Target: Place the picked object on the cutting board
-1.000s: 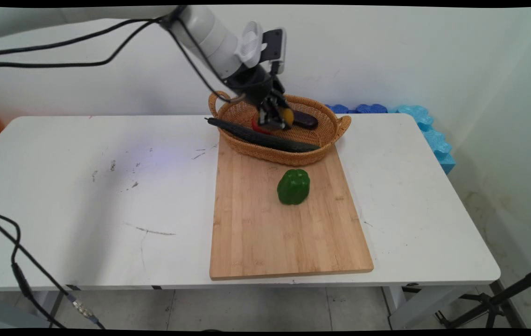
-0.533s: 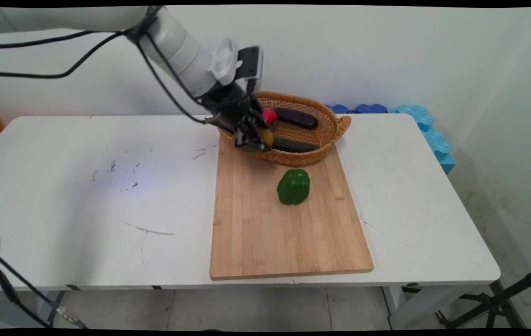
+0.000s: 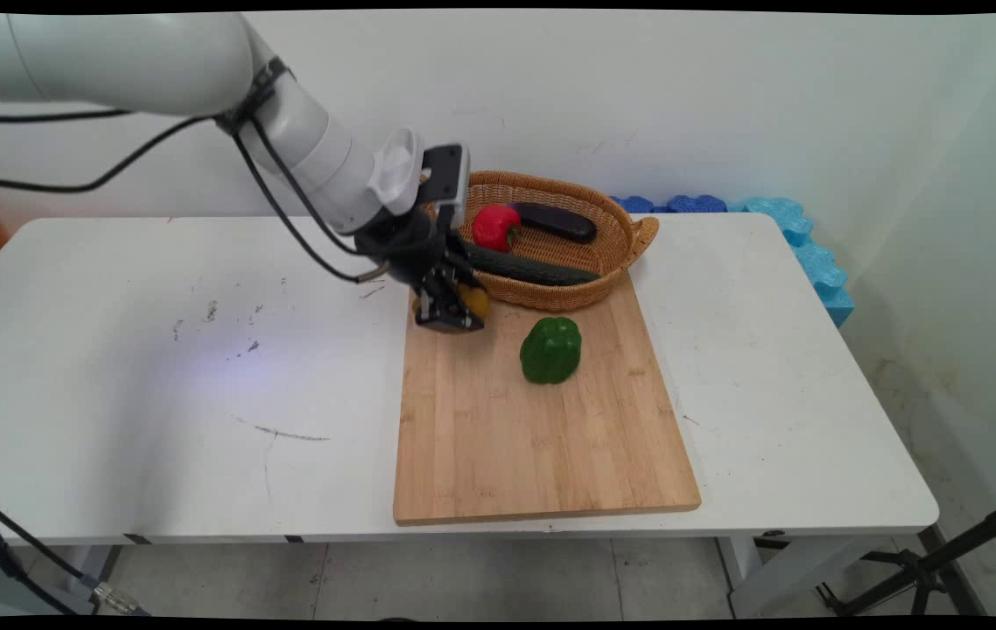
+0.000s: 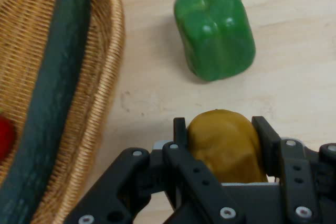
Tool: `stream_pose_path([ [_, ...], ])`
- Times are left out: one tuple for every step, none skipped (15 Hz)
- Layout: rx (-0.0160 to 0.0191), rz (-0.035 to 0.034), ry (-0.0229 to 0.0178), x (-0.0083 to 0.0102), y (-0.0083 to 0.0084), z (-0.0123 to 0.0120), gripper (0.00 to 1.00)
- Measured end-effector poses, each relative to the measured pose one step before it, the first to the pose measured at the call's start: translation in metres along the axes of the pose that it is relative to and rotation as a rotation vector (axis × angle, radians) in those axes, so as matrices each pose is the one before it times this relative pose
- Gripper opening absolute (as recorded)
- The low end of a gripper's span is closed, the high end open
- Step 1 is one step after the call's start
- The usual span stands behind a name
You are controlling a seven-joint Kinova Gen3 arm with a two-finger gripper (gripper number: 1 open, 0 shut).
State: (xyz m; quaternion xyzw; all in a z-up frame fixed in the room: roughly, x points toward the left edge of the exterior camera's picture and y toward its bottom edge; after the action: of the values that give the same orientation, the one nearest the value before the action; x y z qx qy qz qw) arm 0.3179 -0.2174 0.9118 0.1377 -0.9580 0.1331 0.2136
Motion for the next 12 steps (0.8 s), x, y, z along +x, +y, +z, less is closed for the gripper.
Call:
stream_pose_path([
  [-0.00191, -0.00436, -0.00428, -0.00404, 0.00315, 0.00474, 0.00],
  [-0.00132, -0.00341, -0.00426, -0.00321, 0.00244, 0.00419, 0.00],
  [-0.00062, -0.00375, -0.00489, -0.00335, 0.00237, 0.00488, 0.00],
  [-0.00063, -0.00375, -0.00472, -0.00321, 0.00193, 0.00506, 0.00],
  [-0.00057, -0.00277, -0.00354, -0.00247, 0.00140, 0.00403, 0.00],
  [-0.00123, -0.00150, -0.00275, -0.00241, 0.00155, 0.00485, 0.00],
  [-0.00109, -0.00017, -0.00233, -0.00221, 0.00130, 0.00489, 0.00],
  [-0.00085, 0.00020, -0.00190, -0.00181, 0.00093, 0.00411, 0.00],
  [-0.00050, 0.00038, -0.00263, -0.00191, 0.00082, 0.00476, 0.00],
  [-0.00090, 0.00077, -0.00207, -0.00170, 0.00085, 0.00450, 0.00],
  [-0.00060, 0.00084, -0.00126, -0.00130, 0.00069, 0.00364, 0.00],
  [-0.00088, 0.00185, -0.00101, -0.00114, 0.00066, 0.00415, 0.00],
])
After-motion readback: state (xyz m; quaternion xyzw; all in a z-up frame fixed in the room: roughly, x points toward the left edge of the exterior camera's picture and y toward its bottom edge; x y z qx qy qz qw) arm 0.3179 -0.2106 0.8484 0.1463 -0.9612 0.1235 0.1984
